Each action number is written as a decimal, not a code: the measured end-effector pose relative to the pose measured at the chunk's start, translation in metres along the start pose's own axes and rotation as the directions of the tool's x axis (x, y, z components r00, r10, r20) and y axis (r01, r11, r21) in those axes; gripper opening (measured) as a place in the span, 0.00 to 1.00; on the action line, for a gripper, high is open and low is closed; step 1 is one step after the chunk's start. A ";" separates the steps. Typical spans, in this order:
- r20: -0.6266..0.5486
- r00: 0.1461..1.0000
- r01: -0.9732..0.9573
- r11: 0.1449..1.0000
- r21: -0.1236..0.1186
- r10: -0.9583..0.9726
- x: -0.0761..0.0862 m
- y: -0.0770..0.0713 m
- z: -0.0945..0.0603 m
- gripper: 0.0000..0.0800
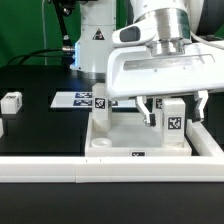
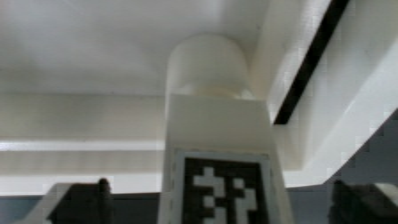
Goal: Assemble square table
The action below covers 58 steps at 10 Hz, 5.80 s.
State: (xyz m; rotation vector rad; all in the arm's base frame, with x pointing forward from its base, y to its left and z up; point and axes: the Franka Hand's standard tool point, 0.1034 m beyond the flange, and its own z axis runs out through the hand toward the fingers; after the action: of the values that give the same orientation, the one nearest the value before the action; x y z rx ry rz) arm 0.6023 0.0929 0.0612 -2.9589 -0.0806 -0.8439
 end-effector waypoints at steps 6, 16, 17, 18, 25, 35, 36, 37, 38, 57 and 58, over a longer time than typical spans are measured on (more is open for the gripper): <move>0.000 1.000 0.000 1.000 0.000 0.000 0.000 0.000 0.000 0.81; 0.490 0.862 -0.181 0.981 0.064 0.127 0.023 -0.001 -0.013 0.81; 0.480 0.868 -0.178 0.982 0.062 0.127 0.023 0.003 -0.012 0.81; 0.461 0.879 -0.168 0.984 0.064 0.120 0.025 0.006 -0.010 0.81; 0.457 0.826 -0.353 0.935 -0.034 0.329 0.026 0.005 -0.008 0.36; 0.255 -0.033 -0.920 0.070 -0.385 0.966 0.029 -0.004 -0.001 0.37; 0.260 -0.018 -0.921 0.085 -0.380 0.965 0.029 -0.003 -0.001 0.37; 0.267 -0.003 -0.921 0.102 -0.377 0.964 0.028 -0.003 -0.001 0.40; 0.274 0.019 -0.920 0.124 -0.373 0.962 0.028 -0.005 -0.001 0.62; 0.379 0.630 -0.640 0.729 -0.241 0.678 0.020 -0.024 0.012 0.36; 0.326 0.524 -0.732 0.611 -0.301 0.787 0.021 -0.025 0.012 0.36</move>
Offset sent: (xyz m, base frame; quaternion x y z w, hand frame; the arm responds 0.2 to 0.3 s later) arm 0.0000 0.0000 0.0000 0.0000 0.0000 0.0000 1.0000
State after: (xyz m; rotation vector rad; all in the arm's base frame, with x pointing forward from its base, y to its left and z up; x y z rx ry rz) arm 0.6246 0.1193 0.0634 -2.7198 1.2158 -0.0479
